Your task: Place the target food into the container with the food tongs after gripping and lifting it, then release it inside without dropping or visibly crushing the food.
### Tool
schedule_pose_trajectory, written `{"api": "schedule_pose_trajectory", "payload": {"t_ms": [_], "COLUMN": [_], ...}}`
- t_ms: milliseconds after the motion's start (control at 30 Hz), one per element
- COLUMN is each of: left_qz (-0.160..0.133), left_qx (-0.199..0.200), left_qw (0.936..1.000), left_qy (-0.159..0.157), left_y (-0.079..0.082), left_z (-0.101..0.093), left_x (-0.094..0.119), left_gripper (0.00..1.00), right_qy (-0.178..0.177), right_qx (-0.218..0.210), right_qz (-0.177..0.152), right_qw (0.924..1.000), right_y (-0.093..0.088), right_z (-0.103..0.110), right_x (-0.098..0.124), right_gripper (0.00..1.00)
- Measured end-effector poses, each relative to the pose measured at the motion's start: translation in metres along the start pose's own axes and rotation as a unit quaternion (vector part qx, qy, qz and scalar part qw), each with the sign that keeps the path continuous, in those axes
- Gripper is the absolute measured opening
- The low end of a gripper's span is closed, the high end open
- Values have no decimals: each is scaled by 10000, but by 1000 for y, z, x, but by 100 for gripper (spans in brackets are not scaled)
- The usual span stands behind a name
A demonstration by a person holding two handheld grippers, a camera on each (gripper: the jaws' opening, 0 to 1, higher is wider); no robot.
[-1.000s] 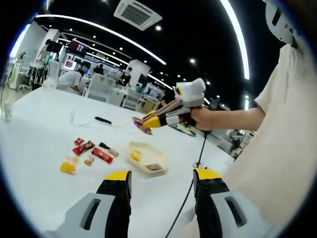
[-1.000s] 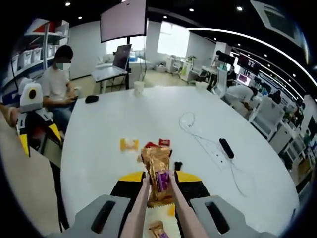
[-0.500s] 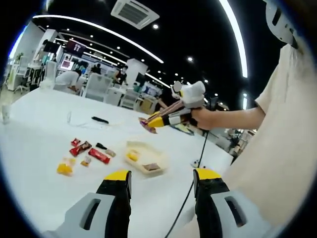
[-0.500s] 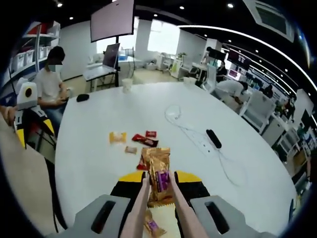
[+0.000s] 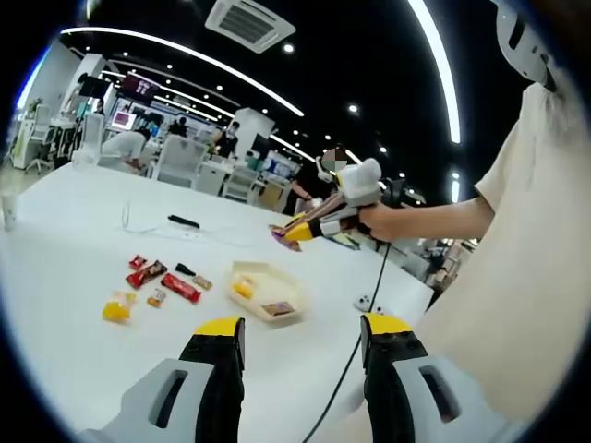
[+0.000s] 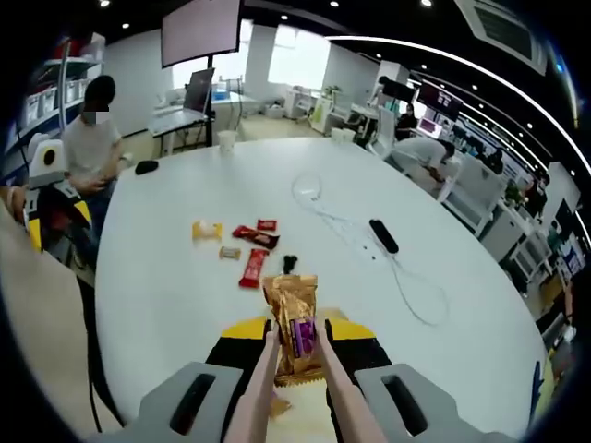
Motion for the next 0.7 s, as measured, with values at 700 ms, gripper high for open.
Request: {"api": "schedule_pose_trajectory", "payload": {"t_ms": [700], "left_qz": [-106], "left_qx": [6], "left_qw": [9996], "left_qy": [270], "left_y": [4], "left_z": [4], "left_x": [6], "left_gripper": [49], "right_qy": [-138], "right_qx": [122], "right_qz": [125], "right_qw": [9998], "right_y": [-3], "right_z": [-12], "right_x": [0], "right_gripper": [21]}}
Point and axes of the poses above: the point that each gripper's makers call its tool centre point, and the gripper's own axes: x roughly backward along the fingers, z roughly to its left, y roughly out of its top, the point moved 10 cm from there along x, roughly backward along the fingers, and after that the axes turned 13 degrees about -x, right-handed, at the moved point
